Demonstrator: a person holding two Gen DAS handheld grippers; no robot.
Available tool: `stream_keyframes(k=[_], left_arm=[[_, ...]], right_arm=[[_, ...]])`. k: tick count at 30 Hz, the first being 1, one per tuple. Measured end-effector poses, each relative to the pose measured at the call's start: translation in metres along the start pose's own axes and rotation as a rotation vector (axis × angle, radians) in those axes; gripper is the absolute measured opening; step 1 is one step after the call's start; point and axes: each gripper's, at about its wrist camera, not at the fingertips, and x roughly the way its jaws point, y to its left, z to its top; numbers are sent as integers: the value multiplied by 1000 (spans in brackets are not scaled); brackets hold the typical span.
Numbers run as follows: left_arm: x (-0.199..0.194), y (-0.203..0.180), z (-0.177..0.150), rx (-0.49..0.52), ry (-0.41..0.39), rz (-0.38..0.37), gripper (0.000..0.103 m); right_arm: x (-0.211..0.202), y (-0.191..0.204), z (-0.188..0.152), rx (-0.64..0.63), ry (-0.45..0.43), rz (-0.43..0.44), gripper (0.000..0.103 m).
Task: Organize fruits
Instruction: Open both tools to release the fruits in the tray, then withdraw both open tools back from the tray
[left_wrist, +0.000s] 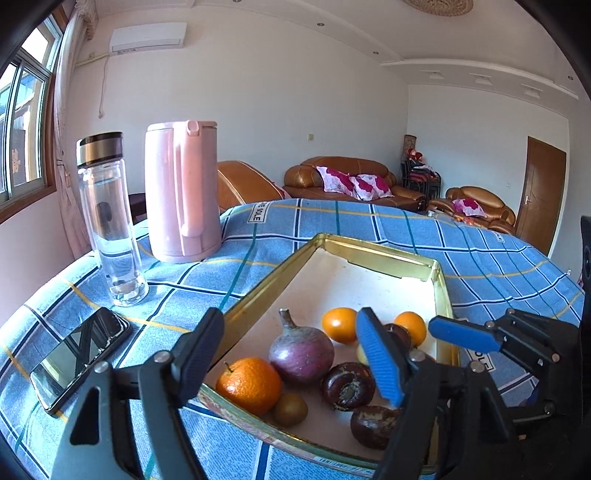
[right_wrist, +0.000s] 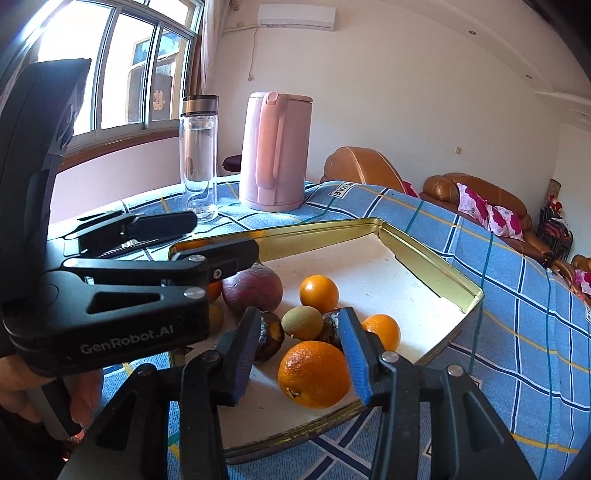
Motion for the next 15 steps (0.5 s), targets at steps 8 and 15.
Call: stream_keyframes(k=[8,15], left_arm=[[-13,-7,5,17,-38,-4,82],[-25,-14,7,31,-68,-5,86]], right_arm=[[-24,-18,-2,54,-39,-80,53],[-49,-34,0,94,-89,-124,58]])
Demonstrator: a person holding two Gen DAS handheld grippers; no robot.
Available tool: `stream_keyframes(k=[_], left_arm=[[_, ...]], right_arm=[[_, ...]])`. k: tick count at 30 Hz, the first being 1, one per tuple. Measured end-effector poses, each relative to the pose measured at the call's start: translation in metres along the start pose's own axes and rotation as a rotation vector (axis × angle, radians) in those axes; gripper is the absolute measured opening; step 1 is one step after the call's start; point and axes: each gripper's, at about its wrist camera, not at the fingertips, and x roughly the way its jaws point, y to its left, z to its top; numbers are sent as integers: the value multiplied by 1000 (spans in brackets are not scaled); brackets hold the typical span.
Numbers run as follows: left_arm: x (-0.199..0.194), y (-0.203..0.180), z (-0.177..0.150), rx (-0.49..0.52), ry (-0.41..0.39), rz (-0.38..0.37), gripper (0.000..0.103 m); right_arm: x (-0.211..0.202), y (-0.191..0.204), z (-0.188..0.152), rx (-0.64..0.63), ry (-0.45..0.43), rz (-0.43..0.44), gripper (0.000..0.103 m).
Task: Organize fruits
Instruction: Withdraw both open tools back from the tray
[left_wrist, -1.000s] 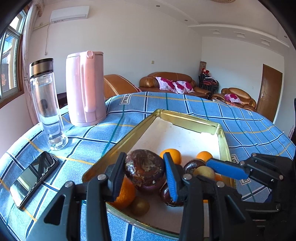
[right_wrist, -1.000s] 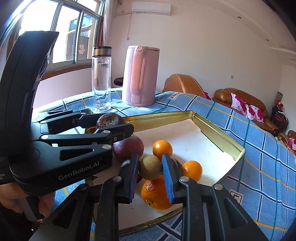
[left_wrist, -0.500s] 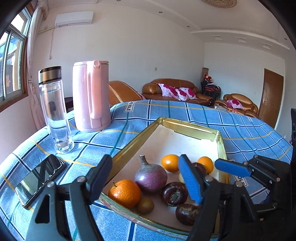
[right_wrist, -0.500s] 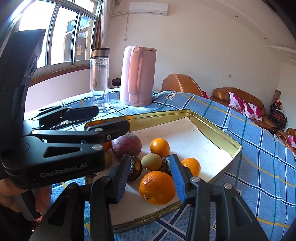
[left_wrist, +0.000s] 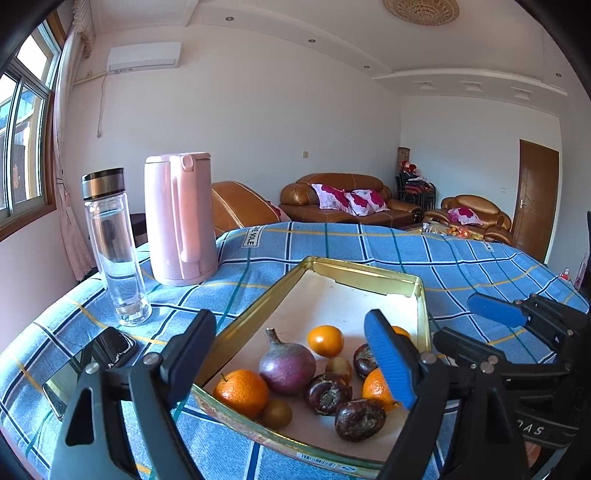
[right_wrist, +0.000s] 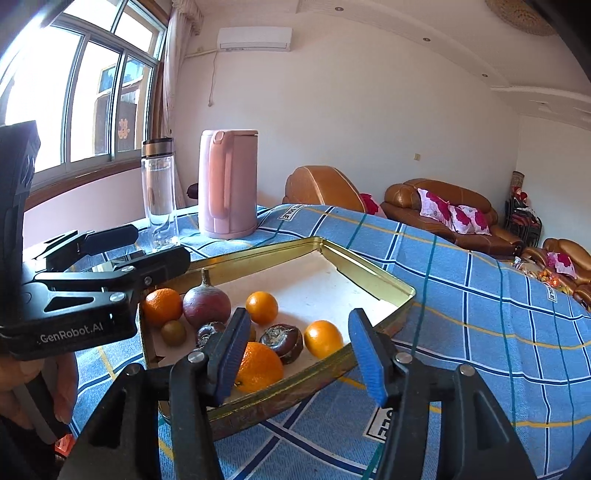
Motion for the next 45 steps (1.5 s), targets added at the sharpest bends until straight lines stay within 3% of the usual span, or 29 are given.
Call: stream_keyframes(k=[3,15,20,45], left_arm=[[-4,-2,1,1,-16,6,94],[-10,-13,2,22,-35,7,98],[-12,-16,3,30,-44,7,100],[-23,-39,4,94,-71,-32,103]], right_arm=[[-7,-6,1,14,-14,-17,61],[-27,-20,2,43,-46,-51,64],[-33,-23,2,45,-63,-80,71],[-63,-35,-2,37,-122,-161,73]])
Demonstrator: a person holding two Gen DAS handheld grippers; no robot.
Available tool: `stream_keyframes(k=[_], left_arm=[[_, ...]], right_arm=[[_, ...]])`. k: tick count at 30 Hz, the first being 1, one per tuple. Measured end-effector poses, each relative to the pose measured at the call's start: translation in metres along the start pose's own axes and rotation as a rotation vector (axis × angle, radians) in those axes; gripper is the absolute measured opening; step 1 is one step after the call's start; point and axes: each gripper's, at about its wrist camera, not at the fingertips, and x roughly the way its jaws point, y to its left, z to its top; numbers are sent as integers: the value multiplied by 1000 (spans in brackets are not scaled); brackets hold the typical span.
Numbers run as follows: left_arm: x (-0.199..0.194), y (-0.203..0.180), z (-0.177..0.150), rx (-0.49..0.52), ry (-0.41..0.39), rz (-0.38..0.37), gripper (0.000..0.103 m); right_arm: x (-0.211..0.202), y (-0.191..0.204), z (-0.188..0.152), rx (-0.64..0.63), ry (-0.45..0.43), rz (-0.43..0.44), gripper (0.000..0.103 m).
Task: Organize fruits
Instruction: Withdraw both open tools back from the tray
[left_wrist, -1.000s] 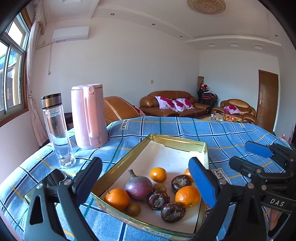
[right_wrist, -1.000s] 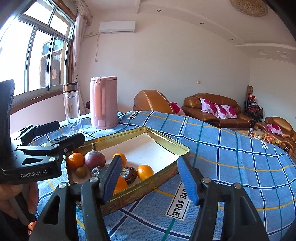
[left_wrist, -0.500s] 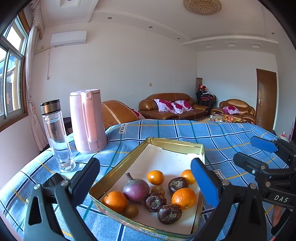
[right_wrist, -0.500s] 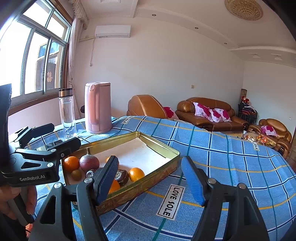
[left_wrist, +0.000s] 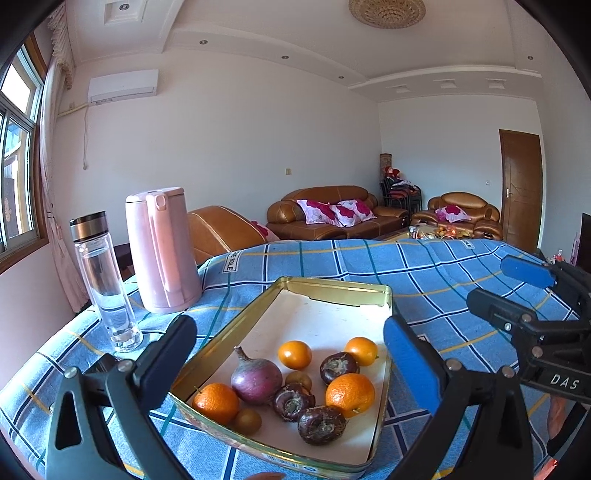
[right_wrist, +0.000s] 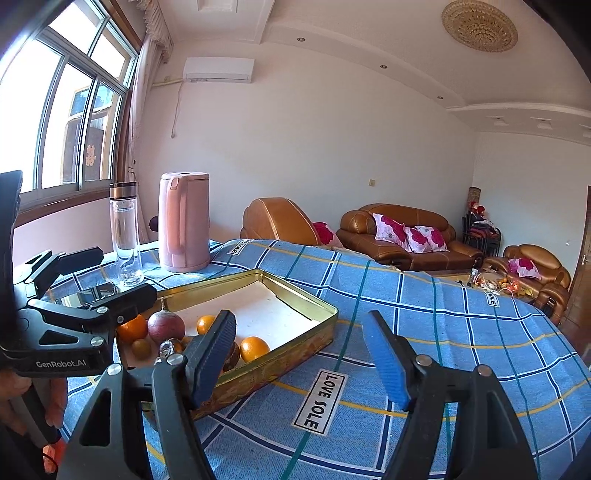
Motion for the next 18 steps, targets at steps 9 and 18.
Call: stream_keyframes(k=[9,18], left_arm=[[-3,-11,3,32,-12,4,103],[-4,-14,1,34,-18,-5,103]], right_arm=[[-8,-10,-2,15,-12,-18,73],[-7,-13,-7,22,-2,-19,73]])
